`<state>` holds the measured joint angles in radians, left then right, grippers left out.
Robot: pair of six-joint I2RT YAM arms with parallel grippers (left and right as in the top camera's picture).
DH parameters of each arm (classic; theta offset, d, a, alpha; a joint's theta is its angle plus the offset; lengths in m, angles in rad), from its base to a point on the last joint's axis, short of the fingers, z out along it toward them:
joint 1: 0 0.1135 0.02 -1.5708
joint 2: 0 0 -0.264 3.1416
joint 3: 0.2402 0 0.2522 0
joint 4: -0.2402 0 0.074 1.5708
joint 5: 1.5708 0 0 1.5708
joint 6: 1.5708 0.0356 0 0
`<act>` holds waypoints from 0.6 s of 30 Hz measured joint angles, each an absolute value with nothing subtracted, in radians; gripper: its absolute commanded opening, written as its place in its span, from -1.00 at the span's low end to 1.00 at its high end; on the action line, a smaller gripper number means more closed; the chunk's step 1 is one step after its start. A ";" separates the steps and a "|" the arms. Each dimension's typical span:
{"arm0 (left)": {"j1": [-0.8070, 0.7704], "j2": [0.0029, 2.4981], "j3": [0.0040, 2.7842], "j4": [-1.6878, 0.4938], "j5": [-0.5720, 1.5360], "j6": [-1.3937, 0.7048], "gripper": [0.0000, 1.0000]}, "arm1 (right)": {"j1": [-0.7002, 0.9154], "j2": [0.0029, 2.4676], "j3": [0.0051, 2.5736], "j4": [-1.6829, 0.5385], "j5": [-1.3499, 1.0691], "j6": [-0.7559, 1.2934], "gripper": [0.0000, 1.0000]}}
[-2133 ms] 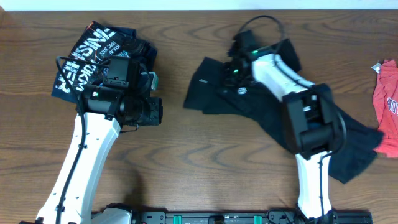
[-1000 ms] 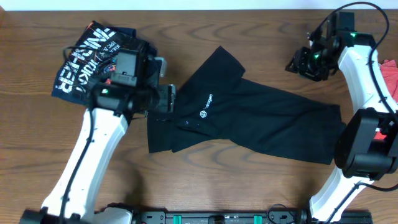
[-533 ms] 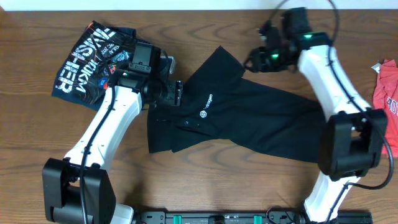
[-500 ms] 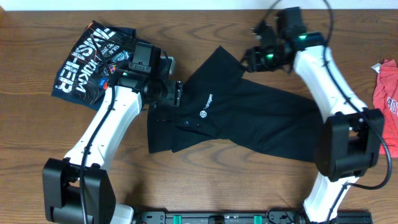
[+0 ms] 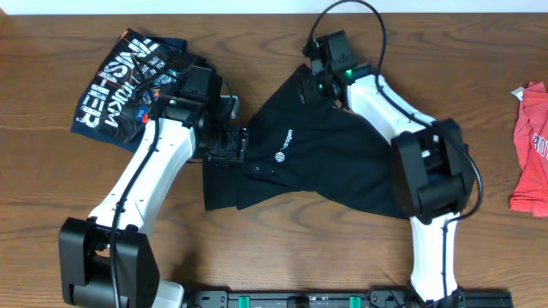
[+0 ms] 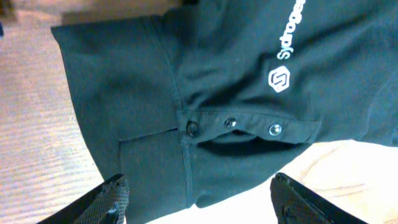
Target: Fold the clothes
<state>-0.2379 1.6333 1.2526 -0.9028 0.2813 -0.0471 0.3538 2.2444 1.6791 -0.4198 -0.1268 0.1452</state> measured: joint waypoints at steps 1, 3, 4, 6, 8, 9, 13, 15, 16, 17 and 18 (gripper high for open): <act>-0.238 1.634 1.253 -0.910 0.282 -0.047 0.50 | 0.343 2.254 1.677 -0.421 -0.106 0.147 0.32; -0.238 1.634 1.253 -0.913 0.282 -0.047 0.50 | 0.316 2.264 1.674 -0.421 -0.078 0.149 0.40; -0.238 1.634 1.253 -0.912 0.282 -0.047 0.50 | 0.303 2.264 1.674 -0.421 -0.077 0.149 0.42; -0.238 1.634 1.253 -0.909 0.282 -0.047 0.51 | 0.271 2.264 1.674 -0.419 -0.083 0.140 0.43; -0.238 1.634 1.253 -0.905 0.282 -0.047 0.51 | 0.237 2.265 1.674 -0.422 -0.108 0.131 0.43; -0.238 1.634 1.253 -0.902 0.282 -0.047 0.51 | 0.226 2.268 1.674 -0.422 -0.119 0.129 0.43; -0.238 1.634 1.253 -0.899 0.282 -0.047 0.52 | 0.192 2.292 1.674 -0.413 -0.215 0.123 0.41; -0.238 1.634 1.253 -0.898 0.282 -0.047 0.52 | 0.191 2.301 1.680 -0.397 -0.265 0.117 0.40; -0.238 1.634 1.253 -0.898 0.282 -0.047 0.52 | 0.194 2.304 1.680 -0.398 -0.291 0.117 0.40; -0.238 1.634 1.253 -0.898 0.282 -0.047 0.52 | 0.196 2.307 1.680 -0.395 -0.312 0.112 0.39; -0.238 1.634 1.253 -0.898 0.282 -0.047 0.52 | 0.199 2.309 1.682 -0.394 -0.341 0.109 0.37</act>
